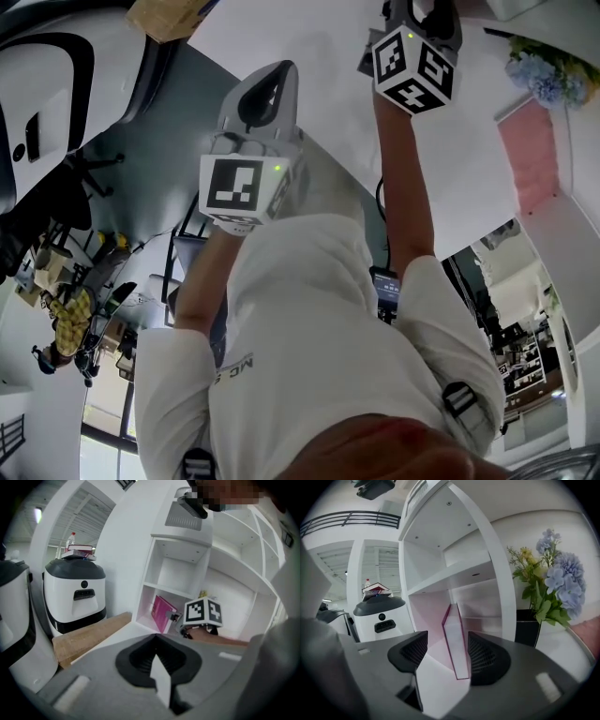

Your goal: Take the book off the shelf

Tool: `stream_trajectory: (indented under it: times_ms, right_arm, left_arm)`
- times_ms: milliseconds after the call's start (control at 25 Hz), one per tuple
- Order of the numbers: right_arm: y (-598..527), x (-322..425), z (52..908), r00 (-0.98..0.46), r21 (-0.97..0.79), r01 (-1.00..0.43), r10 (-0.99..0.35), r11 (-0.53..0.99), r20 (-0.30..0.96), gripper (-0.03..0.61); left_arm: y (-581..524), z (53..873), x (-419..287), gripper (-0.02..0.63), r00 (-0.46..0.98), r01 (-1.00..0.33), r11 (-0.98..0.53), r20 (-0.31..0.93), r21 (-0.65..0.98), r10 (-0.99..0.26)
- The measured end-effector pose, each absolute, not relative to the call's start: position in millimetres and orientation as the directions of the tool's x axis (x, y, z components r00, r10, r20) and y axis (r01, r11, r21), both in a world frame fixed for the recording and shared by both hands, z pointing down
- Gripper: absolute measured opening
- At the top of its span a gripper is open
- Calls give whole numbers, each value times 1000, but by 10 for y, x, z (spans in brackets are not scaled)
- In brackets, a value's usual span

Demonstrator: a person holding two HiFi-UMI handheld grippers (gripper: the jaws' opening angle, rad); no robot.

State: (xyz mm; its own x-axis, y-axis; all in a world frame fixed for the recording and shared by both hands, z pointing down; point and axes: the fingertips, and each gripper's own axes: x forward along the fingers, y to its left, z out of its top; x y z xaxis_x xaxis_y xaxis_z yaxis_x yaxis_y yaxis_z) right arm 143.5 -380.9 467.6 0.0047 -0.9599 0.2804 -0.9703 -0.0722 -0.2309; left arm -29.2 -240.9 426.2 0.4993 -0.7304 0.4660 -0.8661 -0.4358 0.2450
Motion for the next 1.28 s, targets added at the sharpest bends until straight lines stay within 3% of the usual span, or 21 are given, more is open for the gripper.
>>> stream_trajectory:
  times_ms: [680, 760, 840, 1280]
  right_arm:
    - [-4183, 1436, 4937, 20, -223, -970, -950, -94, 313, 267]
    - [-4227, 1457, 4972, 39, -200, -974, -946, -108, 323, 248]
    - [-4250, 1484, 4989, 65, -179, -975, -942, -130, 330, 158]
    - [-4184, 1438, 4943, 75, -170, -976, -939, -139, 337, 142]
  left_arm:
    - [-2394, 4493, -299, 2, 465, -885, -376, 484, 274, -741]
    - [-2391, 4509, -300, 2, 463, -886, -369, 486, 281, -741]
    - [-2374, 4527, -311, 2, 462, -886, -365, 486, 285, -742]
    - [-2270, 4508, -421, 2, 458, -889, -368, 493, 272, -740]
